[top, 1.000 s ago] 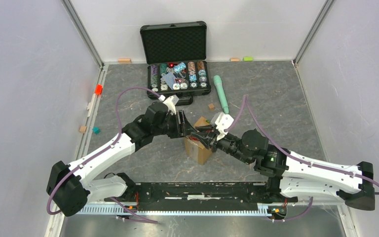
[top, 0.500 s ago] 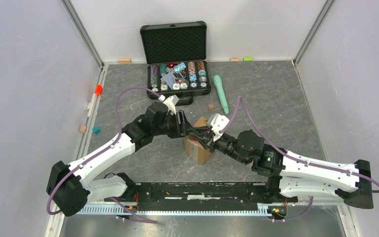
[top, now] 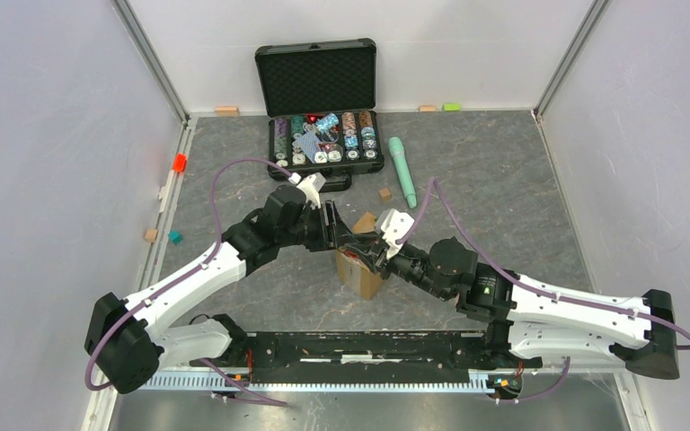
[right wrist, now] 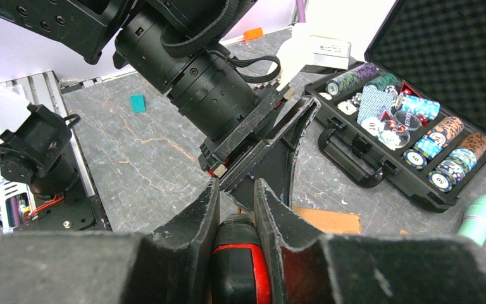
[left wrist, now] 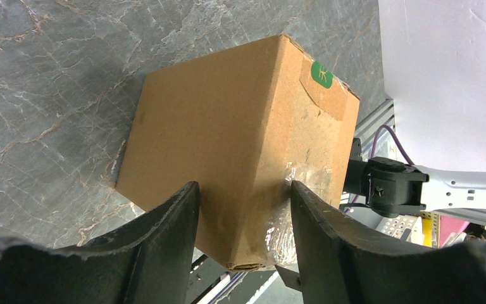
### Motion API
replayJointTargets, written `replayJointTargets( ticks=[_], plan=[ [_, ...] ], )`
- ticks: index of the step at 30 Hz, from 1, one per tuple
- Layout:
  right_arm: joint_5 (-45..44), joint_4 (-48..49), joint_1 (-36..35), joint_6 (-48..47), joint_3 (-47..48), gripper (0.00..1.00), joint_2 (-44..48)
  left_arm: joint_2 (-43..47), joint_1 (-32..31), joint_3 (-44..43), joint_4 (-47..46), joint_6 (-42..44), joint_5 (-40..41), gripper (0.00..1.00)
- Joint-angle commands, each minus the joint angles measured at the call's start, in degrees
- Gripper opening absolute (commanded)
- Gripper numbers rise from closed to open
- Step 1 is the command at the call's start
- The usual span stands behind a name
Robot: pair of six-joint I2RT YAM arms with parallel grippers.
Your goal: Unpack the express box
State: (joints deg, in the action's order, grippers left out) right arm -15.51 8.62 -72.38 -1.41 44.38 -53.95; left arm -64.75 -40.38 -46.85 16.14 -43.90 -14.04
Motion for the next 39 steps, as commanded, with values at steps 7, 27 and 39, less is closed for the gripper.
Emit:
replayJointTargets(
  ticks=[7,27,39],
  plan=[
    [-1.63,-1.18,-0.59,-2.24,-0.93,0.0,-0.17,-0.35,-0.32,0.83,2.72,-1.21,1.28,0.59],
    [0.79,-5.04,-0.92,0.2,-5.5,0.0,0.74,-0.9,-0.37,0.62,3.37,-1.63,1.01,0.59],
    [1.65,0.49,-1.22,-0.36,-2.35,0.0,0.29,-0.72,-0.32,0.68,3.99,-1.91,1.83,0.58]
  ],
)
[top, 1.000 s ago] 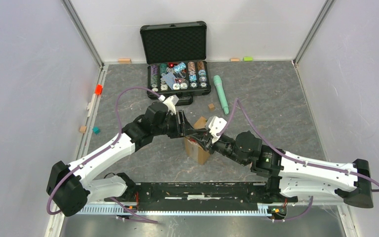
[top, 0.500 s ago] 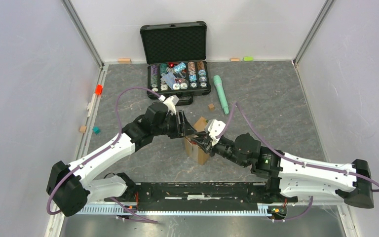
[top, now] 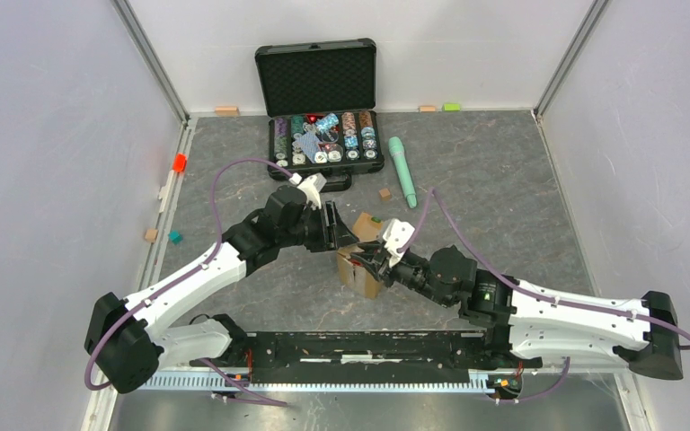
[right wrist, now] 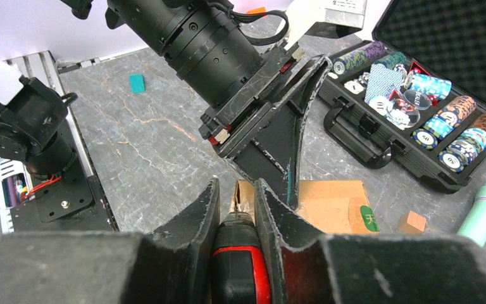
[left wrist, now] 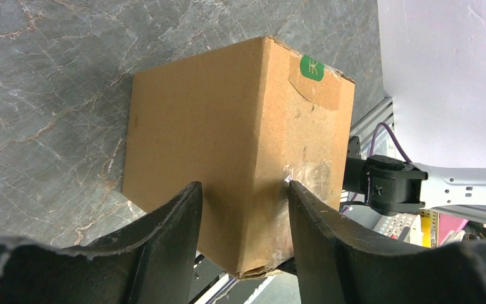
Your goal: Unpack the express box
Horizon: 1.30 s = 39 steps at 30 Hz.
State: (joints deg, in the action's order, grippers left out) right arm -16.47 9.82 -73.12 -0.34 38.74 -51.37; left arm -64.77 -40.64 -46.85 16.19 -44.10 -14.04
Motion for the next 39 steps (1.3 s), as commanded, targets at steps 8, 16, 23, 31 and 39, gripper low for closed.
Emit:
replayJointTargets(
  ticks=[8,16,23,31,39],
  plan=[
    [5.61,-3.12,-2.1,-4.99,8.28,0.0,-3.69,-3.46,-0.05,-0.53,7.37,3.83,3.74,0.58],
    [2.89,-10.89,-2.02,-6.16,15.77,0.0,-2.81,-7.16,-0.05,-4.25,11.27,12.53,3.8,0.58],
    [2.28,-18.31,-2.02,-6.34,16.8,0.0,-0.9,-7.99,-0.05,-4.87,11.75,13.57,3.32,0.58],
    [-0.08,-16.96,-2.02,-6.21,13.1,0.0,0.97,-8.0,-0.12,-5.27,11.71,13.57,2.88,0.58],
    [0.56,-14.12,-2.02,-7.91,12.05,0.0,0.04,-7.96,-0.11,-5.33,11.76,13.43,2.88,0.58]
  ],
)
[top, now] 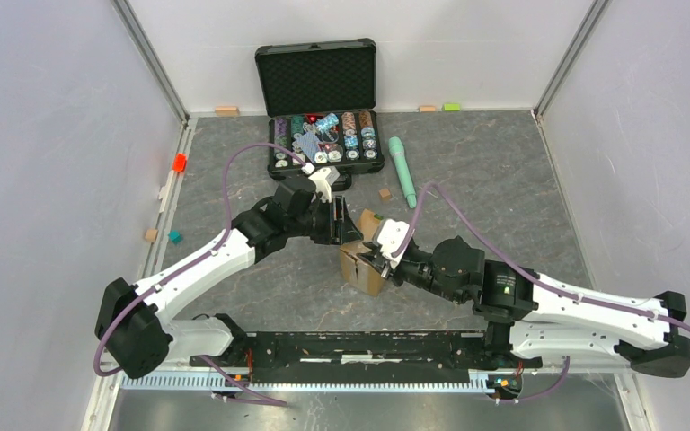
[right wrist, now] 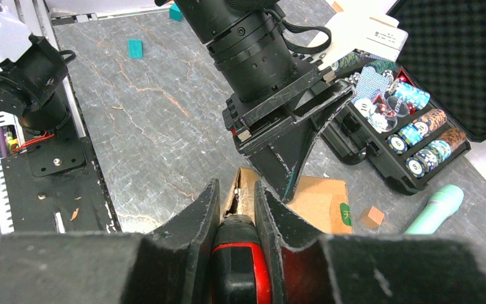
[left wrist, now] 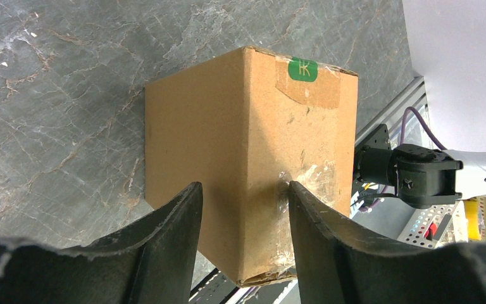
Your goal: Unpack the express box
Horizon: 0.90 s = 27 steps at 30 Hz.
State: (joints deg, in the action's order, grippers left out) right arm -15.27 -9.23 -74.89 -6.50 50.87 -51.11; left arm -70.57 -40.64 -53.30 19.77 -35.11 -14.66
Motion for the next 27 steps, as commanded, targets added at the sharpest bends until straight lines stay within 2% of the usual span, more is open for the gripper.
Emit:
replayJointTargets(
  ticks=[1,14,23,27],
  plan=[
    [-0.65,5.45,-0.25,-1.89,-0.59,0.0,-0.23,-2.06,-0.05,1.18,8.18,4.49,3.43,0.58],
    [-0.73,7.46,-0.3,-2.56,-2.38,0.0,-1.08,-2.15,-0.06,1.51,7.92,4.31,3.05,0.58],
    [-1.71,6.23,-0.25,-0.17,-6.21,0.0,-0.06,-2.49,-0.09,1.44,7.87,4.42,2.89,0.58],
    [0.44,5.47,-0.25,1.2,-6.89,0.0,-1.04,-2.76,-0.07,1.57,7.83,4.23,3.01,0.58]
  ],
)
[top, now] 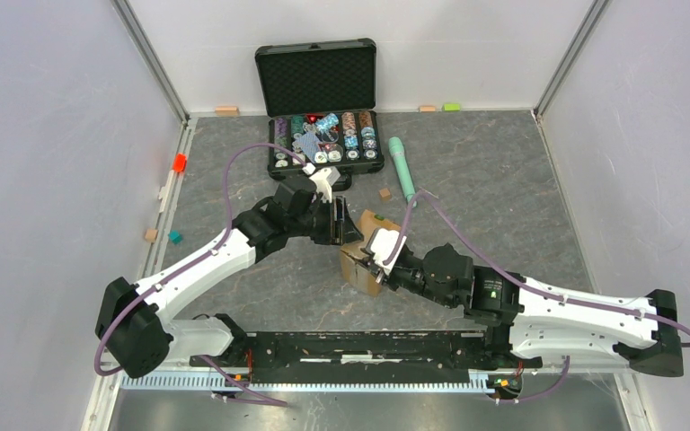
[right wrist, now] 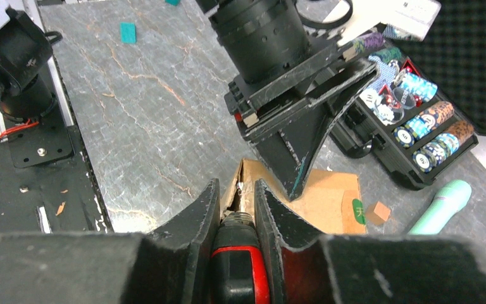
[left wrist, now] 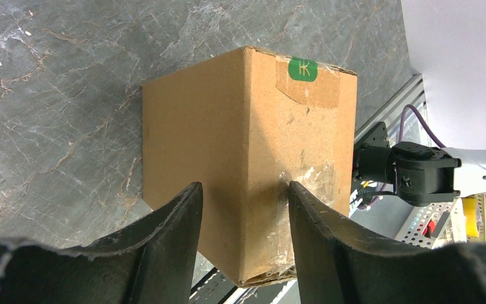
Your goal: Unpack the express box
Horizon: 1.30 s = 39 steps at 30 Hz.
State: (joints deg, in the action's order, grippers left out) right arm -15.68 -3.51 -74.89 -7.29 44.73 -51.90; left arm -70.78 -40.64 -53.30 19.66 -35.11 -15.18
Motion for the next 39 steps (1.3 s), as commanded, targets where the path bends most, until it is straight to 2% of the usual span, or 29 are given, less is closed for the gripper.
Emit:
replayJointTargets(
  ticks=[1,12,14,24,28,30,33,39],
  plan=[
    [1.77,-0.57,-0.25,2.19,-0.58,0.0,-0.6,-2.58,-0.07,1.61,7.89,4.09,3.89,0.58],
    [14.16,-2.26,-0.28,1.84,3.52,0.0,0.89,-1.61,4.52,5.97,7.15,2.01,6.32,0.57],
    [12.08,-2.09,-0.3,1.75,5.24,0.0,1.06,-1.12,5.41,7.24,6.73,1.52,6.66,0.57],
    [-10.06,-3.59,-0.25,3.92,20.39,0.0,-4.02,3.18,7.91,14.21,4.65,-3.5,12.72,0.57],
    [-20.74,-10.73,0.86,7.17,24.41,0.0,-6.81,5.17,8.64,16.14,4.75,-5.17,14.94,0.57],
    [-22.05,-14.42,3.57,10.82,24.33,0.0,-7.36,6.07,8.69,16.55,5.21,-5.82,17.17,0.57],
    [-19.27,-17.89,9.46,16.25,21.87,0.0,-6.34,6.7,8.69,17.17,5.07,-6.36,18.05,0.58],
    [-20.01,-22.63,17.15,23.47,12.68,0.0,-1.04,7.71,8.72,15.38,5.01,-5.06,15.5,0.63]
  ],
)
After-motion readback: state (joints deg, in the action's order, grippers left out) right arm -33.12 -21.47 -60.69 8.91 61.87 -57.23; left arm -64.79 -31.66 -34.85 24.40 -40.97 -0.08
